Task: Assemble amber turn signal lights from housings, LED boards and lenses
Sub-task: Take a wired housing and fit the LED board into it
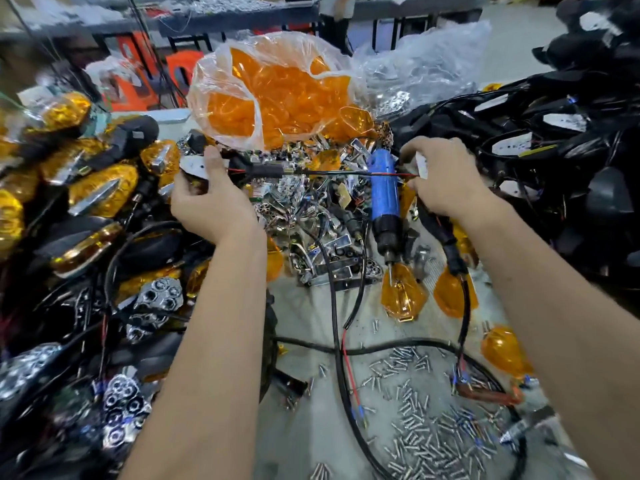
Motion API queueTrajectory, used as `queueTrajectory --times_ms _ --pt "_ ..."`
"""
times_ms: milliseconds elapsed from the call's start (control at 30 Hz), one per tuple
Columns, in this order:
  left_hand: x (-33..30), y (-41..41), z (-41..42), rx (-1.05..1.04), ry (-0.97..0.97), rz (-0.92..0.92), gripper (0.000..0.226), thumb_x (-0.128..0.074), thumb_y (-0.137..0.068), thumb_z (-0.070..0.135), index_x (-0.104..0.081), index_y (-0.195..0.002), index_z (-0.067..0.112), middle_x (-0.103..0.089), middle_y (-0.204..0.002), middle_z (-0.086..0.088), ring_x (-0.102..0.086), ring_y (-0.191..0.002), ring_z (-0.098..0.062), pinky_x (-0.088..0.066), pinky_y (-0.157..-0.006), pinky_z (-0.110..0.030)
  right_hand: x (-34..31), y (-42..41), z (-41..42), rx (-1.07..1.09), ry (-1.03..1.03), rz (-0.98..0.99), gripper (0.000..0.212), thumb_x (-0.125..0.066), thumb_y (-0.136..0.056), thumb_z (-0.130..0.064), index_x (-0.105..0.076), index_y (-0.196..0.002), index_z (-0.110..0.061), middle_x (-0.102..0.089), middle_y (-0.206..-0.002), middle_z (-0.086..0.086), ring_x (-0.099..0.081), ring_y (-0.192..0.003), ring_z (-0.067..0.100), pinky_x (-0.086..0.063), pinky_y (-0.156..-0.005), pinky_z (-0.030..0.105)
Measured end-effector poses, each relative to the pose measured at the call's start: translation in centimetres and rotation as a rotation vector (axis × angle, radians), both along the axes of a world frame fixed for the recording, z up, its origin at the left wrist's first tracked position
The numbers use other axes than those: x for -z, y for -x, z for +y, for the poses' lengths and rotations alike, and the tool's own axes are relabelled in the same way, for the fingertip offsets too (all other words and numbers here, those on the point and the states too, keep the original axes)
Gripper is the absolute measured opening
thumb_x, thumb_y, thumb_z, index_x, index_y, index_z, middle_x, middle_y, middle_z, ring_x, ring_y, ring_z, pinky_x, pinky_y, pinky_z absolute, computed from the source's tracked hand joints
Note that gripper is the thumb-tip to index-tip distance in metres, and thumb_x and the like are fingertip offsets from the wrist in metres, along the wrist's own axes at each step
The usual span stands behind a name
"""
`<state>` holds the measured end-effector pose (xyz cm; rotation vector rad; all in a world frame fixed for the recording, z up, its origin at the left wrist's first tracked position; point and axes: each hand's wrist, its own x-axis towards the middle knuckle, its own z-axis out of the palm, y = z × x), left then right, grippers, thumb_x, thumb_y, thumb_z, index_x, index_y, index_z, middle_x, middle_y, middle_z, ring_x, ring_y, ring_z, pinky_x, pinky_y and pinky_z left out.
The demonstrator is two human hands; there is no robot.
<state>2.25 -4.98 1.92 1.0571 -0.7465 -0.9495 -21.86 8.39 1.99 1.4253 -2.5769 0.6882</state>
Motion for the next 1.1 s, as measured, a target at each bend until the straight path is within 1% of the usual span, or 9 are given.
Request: queueTrajectory --times_ms 67,200,367,467,633,767,867,1000,1100 --pt "-0.7 -0.8 0.0 -0.067 0.087 0.079 0.024 -0.078 -0.092 0.028 -0.071 -0.104 0.008 -0.076 -0.099 -0.01 -0.072 -0.091 -0.032 -0.06 -0.08 -0.055 0.3 0.5 0.3 0.055 0.065 0.021 0.053 -0.083 -0.086 -0.03 -0.061 -0.134 -0.025 -0.063 -0.129 0.011 -0.046 -0.127 0.039 -0.043 -0.102 0.052" --pt "-2.6 -2.2 0.2 -0.164 0.121 0.17 0.035 -0.077 -0.092 0.03 -0.068 -0.115 0.005 -0.074 -0.111 -0.013 -0.07 -0.105 -0.036 -0.059 -0.084 -0.058 1.3 1.4 0.7 0.101 0.162 -0.036 0.06 -0.087 -0.081 -0.038 -0.062 -0.132 -0.017 -0.06 -0.125 0.016 -0.052 -0.123 0.039 -0.046 -0.102 0.047" --pt "-4.7 -3.8 0.0 -0.21 0.127 0.347 0.031 -0.077 -0.094 0.024 -0.064 -0.115 0.006 -0.073 -0.107 -0.01 -0.073 -0.084 -0.029 -0.06 -0.059 -0.031 2.2 1.9 0.9 0.292 0.018 -0.024 0.063 -0.084 -0.086 -0.03 -0.057 -0.141 -0.012 -0.062 -0.131 0.023 -0.051 -0.127 0.044 -0.046 -0.104 0.047" --pt "-5.3 -4.4 0.2 0.112 0.031 0.321 0.016 -0.076 -0.094 0.02 -0.062 -0.094 0.012 -0.074 -0.089 -0.008 -0.07 -0.063 -0.019 -0.052 -0.052 -0.024 1.2 0.9 0.4 0.311 -0.152 -0.06 0.069 -0.077 -0.085 -0.02 -0.05 -0.148 -0.022 -0.05 -0.143 0.022 -0.038 -0.135 0.045 -0.039 -0.109 0.051" --pt "-3.5 -4.6 1.5 0.828 -0.223 0.004 0.023 -0.07 -0.095 0.025 -0.065 -0.106 0.005 -0.073 -0.104 -0.012 -0.06 -0.058 -0.008 -0.047 -0.059 -0.021 -2.6 -2.6 -0.4 0.103 -0.075 -0.287 0.052 -0.068 -0.086 -0.018 -0.063 -0.135 -0.036 -0.054 -0.139 0.015 -0.034 -0.136 0.04 -0.038 -0.112 0.054" --pt "-1.0 -4.5 3.2 1.176 -0.285 -0.183 0.046 -0.069 -0.086 0.041 -0.076 -0.113 0.003 -0.074 -0.083 -0.003 -0.063 -0.058 -0.009 -0.052 -0.049 -0.018 -4.5 -5.9 -0.1 -0.117 0.128 -0.397 0.035 -0.076 -0.09 -0.024 -0.07 -0.125 -0.025 -0.068 -0.121 0.006 -0.061 -0.114 0.023 -0.05 -0.098 0.038" --pt "0.2 -3.6 4.6 1.2 -0.236 -0.443 0.04 -0.064 -0.093 0.054 -0.078 -0.107 0.018 -0.075 -0.075 0.005 -0.065 -0.064 -0.014 -0.052 -0.054 -0.024 -4.6 -8.8 0.2 -0.393 0.098 -0.699 0.022 -0.069 -0.099 -0.028 -0.072 -0.121 -0.023 -0.076 -0.101 0.006 -0.071 -0.082 0.011 -0.059 -0.073 0.029" --pt "1.2 -3.1 5.9 1.102 -0.172 -0.466 0.059 -0.046 -0.092 0.073 -0.076 -0.102 0.024 -0.074 -0.092 -0.007 -0.065 -0.069 -0.027 -0.043 -0.042 -0.025 -2.7 -10.8 -0.1 -0.577 0.027 -0.682 0.018 -0.071 -0.098 -0.032 -0.078 -0.113 -0.025 -0.071 -0.092 0.007 -0.06 -0.069 0.011 -0.057 -0.061 0.026" --pt "1.7 -3.8 6.4 1.108 -0.131 -0.406 0.074 -0.039 -0.088 0.08 -0.08 -0.093 0.02 -0.076 -0.089 -0.015 -0.066 -0.066 -0.026 -0.048 -0.047 -0.027 -1.2 -10.9 -0.1 -0.557 0.108 -0.737 0.017 -0.08 -0.091 -0.02 -0.078 -0.108 -0.023 -0.074 -0.096 -0.002 -0.062 -0.065 0.003 -0.054 -0.06 0.022"
